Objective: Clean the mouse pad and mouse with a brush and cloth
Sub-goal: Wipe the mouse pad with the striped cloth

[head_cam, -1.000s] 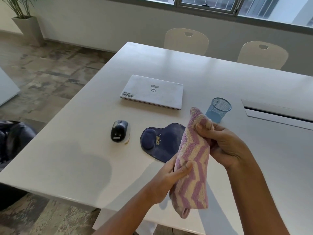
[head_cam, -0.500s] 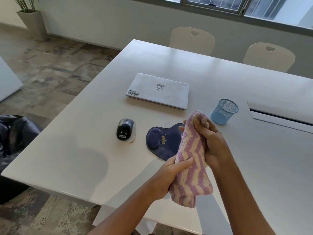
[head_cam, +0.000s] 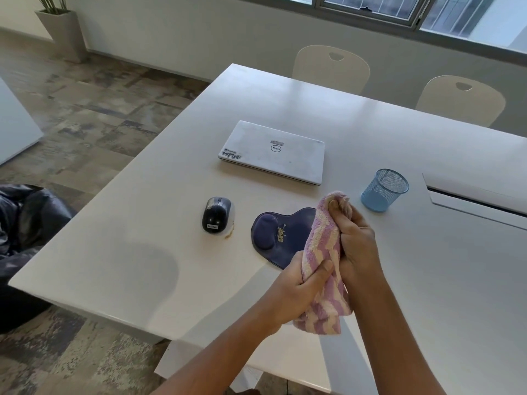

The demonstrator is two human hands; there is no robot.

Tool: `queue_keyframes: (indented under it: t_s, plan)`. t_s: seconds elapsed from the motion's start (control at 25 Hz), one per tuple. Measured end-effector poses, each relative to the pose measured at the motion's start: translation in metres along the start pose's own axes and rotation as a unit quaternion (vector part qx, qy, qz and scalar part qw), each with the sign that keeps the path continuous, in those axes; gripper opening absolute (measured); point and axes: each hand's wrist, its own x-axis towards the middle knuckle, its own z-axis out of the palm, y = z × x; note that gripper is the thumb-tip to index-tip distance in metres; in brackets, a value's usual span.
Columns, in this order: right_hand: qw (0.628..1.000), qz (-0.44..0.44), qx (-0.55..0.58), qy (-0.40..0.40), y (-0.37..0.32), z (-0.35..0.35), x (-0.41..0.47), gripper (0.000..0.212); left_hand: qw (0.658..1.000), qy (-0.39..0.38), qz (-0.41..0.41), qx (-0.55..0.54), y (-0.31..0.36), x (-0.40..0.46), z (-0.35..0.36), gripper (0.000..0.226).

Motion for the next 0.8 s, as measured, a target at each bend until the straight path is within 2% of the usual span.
queue_keyframes:
  t_s: [0.08, 0.16, 0.2, 0.28, 0.32, 0.4, 0.6, 0.68, 0.8]
  plan:
    - [0.994, -0.038, -0.103, 0.004, 0.008, -0.005, 0.004, 0.025, 0.993, 0.026, 0.024, 0.108, -0.003, -0.004, -0.007, 0.069]
    - [0.969, -0.093, -0.229, 0.004, 0.017, -0.009, 0.009, 0.018, 0.960, 0.100, 0.078, 0.250, -0.012, -0.007, -0.021, 0.074]
    - [0.938, -0.132, -0.319, 0.007, 0.024, -0.012, 0.015, 0.020, 0.928, 0.149, 0.124, 0.317, -0.017, -0.006, -0.031, 0.065]
    - [0.831, -0.208, -0.516, 0.024, 0.036, -0.014, 0.026, 0.026, 0.847, 0.230, 0.215, 0.427, -0.024, 0.004, -0.053, 0.037]
    - [0.781, -0.231, -0.580, 0.026, 0.040, -0.011, 0.031, 0.026, 0.819, 0.249, 0.228, 0.465, -0.024, 0.011, -0.064, 0.029]
    - [0.732, -0.245, -0.635, 0.010, 0.044, -0.001, 0.037, 0.027, 0.788, 0.248, 0.202, 0.527, -0.021, 0.029, -0.083, 0.027]
    - [0.673, -0.276, -0.685, -0.046, 0.063, 0.010, 0.060, 0.022, 0.707, 0.200, 0.124, 0.667, -0.016, 0.057, -0.100, 0.039]
    - [0.661, -0.287, -0.691, -0.059, 0.071, 0.009, 0.065, 0.021, 0.700, 0.201, 0.114, 0.676, -0.018, 0.061, -0.101, 0.040]
    - [0.673, -0.291, -0.672, -0.104, 0.075, 0.006, 0.074, 0.019, 0.696, 0.210, 0.110, 0.678, -0.020, 0.061, -0.102, 0.041]
